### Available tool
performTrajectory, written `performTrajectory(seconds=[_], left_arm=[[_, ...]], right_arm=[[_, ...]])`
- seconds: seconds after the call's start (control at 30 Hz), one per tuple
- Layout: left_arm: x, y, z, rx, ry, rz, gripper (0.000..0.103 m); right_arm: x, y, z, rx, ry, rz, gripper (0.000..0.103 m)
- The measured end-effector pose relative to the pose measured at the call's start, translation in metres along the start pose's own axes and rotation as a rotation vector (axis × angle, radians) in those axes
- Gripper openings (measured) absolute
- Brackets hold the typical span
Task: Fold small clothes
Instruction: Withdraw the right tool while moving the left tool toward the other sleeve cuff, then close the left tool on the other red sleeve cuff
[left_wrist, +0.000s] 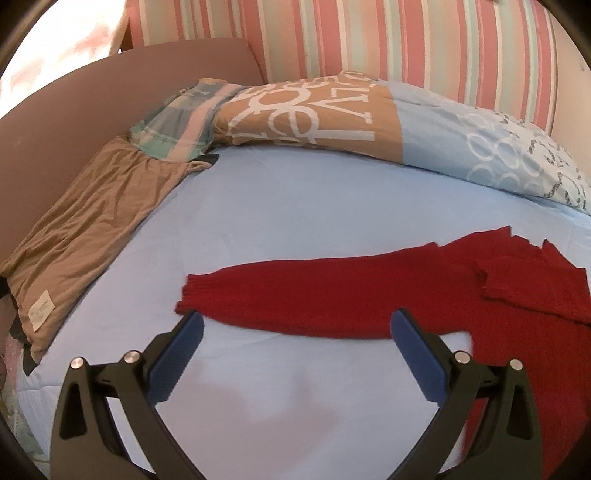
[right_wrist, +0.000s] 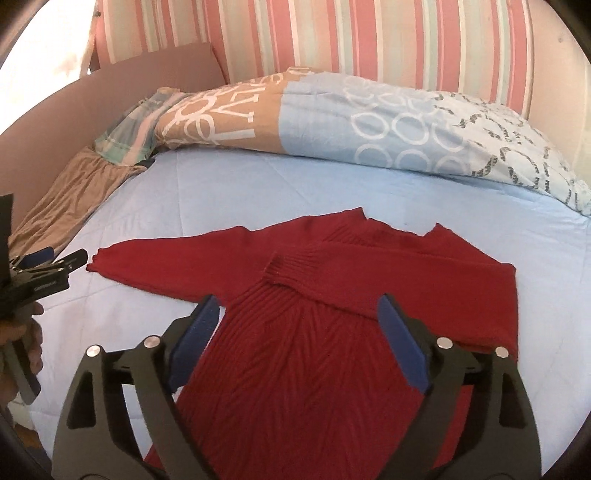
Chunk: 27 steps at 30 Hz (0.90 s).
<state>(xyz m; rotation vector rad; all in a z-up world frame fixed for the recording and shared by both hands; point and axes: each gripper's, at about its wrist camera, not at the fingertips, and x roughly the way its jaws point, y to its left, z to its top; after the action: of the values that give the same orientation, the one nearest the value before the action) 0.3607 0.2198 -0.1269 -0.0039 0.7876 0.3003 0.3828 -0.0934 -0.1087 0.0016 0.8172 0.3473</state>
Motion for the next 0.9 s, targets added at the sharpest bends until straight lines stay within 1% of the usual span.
performTrajectory(seconds=[0.17, 0.3, 0.43, 0.53, 0.6, 0.67, 0.83, 0.9], left_arm=[[0.007, 0.03, -0.009, 0.004, -0.001, 0.048, 0.101], [0.013, 0.049, -0.015, -0.007, 0.008, 0.057, 0.101], [0.014, 0.054, -0.014, -0.009, -0.001, 0.059, 0.101], [0.021, 0.061, -0.014, -0.027, 0.012, 0.038, 0.101], [0.025, 0.065, -0.014, -0.03, 0.004, 0.025, 0.101], [0.03, 0.076, -0.017, -0.045, -0.009, 0.001, 0.101], [0.055, 0.108, -0.021, -0.098, 0.014, -0.013, 0.101], [0.065, 0.117, -0.023, -0.105, 0.018, -0.021, 0.101]], right_arm=[[-0.011, 0.003, -0.004, -0.004, -0.013, 0.004, 0.09], [-0.011, 0.003, -0.005, -0.002, -0.011, 0.0, 0.09], [-0.008, 0.005, -0.005, -0.003, -0.007, -0.001, 0.09], [-0.004, 0.003, -0.009, 0.009, 0.004, 0.011, 0.09], [-0.001, 0.003, -0.012, 0.01, 0.01, 0.009, 0.09], [0.003, 0.002, -0.015, 0.007, 0.017, 0.009, 0.09], [0.016, 0.001, -0.02, 0.015, 0.021, 0.011, 0.09], [0.021, 0.0, -0.02, 0.023, 0.022, 0.018, 0.09]])
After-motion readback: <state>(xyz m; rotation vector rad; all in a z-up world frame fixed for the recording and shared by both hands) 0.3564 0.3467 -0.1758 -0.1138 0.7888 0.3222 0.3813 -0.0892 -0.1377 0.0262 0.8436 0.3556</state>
